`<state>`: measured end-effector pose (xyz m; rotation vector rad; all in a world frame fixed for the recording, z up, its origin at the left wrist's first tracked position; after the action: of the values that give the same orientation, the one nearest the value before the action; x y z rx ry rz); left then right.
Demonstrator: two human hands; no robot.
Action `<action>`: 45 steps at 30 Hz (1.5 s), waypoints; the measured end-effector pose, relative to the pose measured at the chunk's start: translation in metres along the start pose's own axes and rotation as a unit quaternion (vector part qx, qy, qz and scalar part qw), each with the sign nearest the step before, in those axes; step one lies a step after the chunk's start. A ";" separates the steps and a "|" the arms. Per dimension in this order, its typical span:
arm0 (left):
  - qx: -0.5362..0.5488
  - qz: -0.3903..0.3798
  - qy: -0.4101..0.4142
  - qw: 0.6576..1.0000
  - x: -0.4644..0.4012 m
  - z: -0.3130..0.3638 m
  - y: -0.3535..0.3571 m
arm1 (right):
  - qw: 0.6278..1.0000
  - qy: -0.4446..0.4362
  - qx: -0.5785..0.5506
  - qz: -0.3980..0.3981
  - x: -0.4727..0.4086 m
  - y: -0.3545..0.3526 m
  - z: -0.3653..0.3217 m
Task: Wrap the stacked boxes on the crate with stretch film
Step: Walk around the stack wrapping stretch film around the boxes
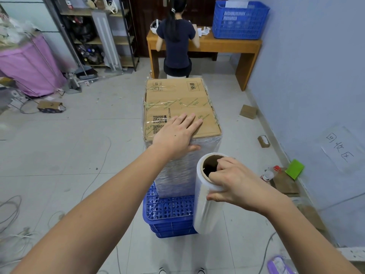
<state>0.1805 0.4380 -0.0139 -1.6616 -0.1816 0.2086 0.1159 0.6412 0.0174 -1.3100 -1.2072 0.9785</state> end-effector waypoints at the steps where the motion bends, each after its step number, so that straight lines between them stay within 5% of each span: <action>1: 0.000 -0.001 -0.001 1.000 0.000 0.000 0.000 | 1.000 0.005 0.004 -0.007 0.002 0.000 0.000; 8: 0.004 0.002 -0.001 1.000 0.001 0.000 -0.001 | 0.998 0.039 0.029 -0.038 0.016 0.001 -0.006; 18: 0.016 0.004 0.006 1.000 0.004 0.002 -0.004 | 0.992 0.102 0.063 0.049 0.018 0.014 -0.027; 27: 0.083 -0.002 0.049 0.995 0.001 -0.005 -0.009 | 0.952 0.251 0.049 0.169 -0.005 0.017 -0.055; 36: 0.227 -0.036 0.194 0.954 0.010 -0.039 -0.039 | 0.950 0.266 0.069 0.148 0.003 0.028 -0.050; 45: 0.117 -0.006 0.235 0.965 0.042 -0.076 -0.014 | 0.908 0.399 0.112 0.060 0.013 0.023 -0.057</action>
<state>0.2398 0.3760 0.0064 -1.4298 0.1867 -0.1725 0.1771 0.6465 0.0020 -1.3997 -0.3763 0.5339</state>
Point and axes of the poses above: each hand's wrist, its own x-axis away from the middle knuckle, its own y-axis out of the palm, z = x × y, the point moved 4 cm from there along -x, towards the middle knuckle, and after that the axes turned 12 degrees about y, right-handed, at the moved point
